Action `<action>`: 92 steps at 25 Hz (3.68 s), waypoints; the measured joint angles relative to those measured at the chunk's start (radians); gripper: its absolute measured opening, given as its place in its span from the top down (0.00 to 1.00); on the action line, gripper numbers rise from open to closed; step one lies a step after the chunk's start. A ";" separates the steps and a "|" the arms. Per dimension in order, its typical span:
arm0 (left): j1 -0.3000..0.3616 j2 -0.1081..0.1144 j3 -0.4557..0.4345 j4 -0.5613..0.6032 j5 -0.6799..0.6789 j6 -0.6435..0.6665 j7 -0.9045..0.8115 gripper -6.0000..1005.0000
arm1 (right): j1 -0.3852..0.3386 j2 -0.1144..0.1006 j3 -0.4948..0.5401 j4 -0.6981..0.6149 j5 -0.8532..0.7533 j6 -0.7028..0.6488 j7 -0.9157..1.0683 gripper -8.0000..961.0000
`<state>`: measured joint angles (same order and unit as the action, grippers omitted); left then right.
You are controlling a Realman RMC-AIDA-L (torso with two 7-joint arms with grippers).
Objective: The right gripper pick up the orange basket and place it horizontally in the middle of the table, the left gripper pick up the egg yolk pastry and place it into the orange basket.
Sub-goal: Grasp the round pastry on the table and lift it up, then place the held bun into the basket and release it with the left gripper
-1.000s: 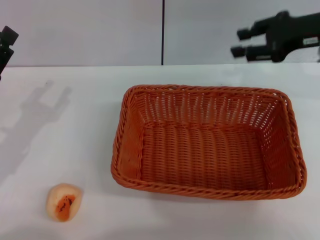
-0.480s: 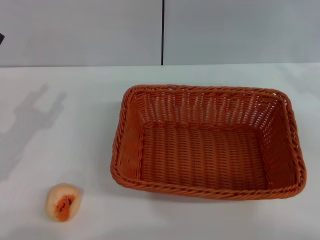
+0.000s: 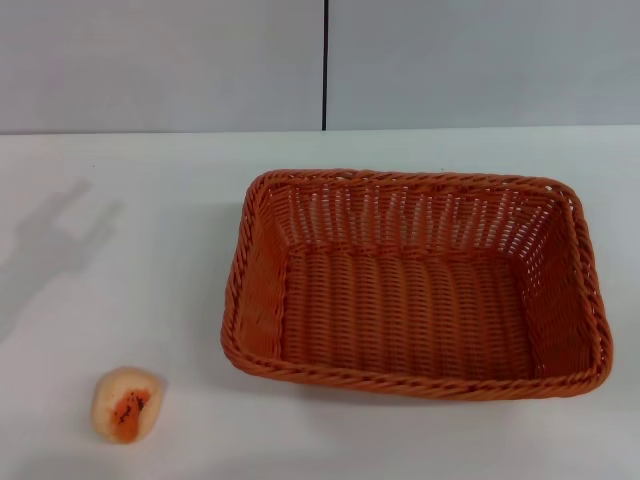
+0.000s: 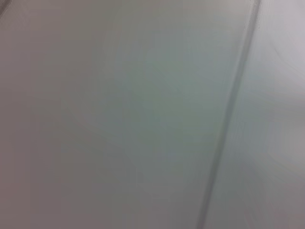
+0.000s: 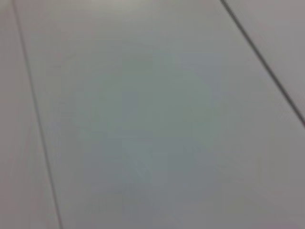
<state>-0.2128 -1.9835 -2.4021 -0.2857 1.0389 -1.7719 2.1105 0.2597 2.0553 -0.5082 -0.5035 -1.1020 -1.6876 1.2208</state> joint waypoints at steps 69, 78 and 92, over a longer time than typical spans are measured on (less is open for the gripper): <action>0.063 0.045 -0.014 -0.147 0.883 0.115 -0.084 0.51 | 0.095 -0.004 0.051 0.112 -0.004 0.115 -0.110 0.50; 0.047 0.043 -0.011 -0.145 0.883 0.115 -0.084 0.77 | 0.091 -0.005 0.052 0.112 -0.004 0.117 -0.110 0.50; 0.003 0.019 -0.387 -0.151 0.864 0.078 -0.087 0.93 | 0.068 0.005 0.062 0.116 0.001 0.116 -0.123 0.50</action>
<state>-0.2098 -1.9643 -2.7895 -0.4367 1.9024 -1.6936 2.0234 0.3276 2.0599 -0.4464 -0.3880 -1.1010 -1.5718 1.0982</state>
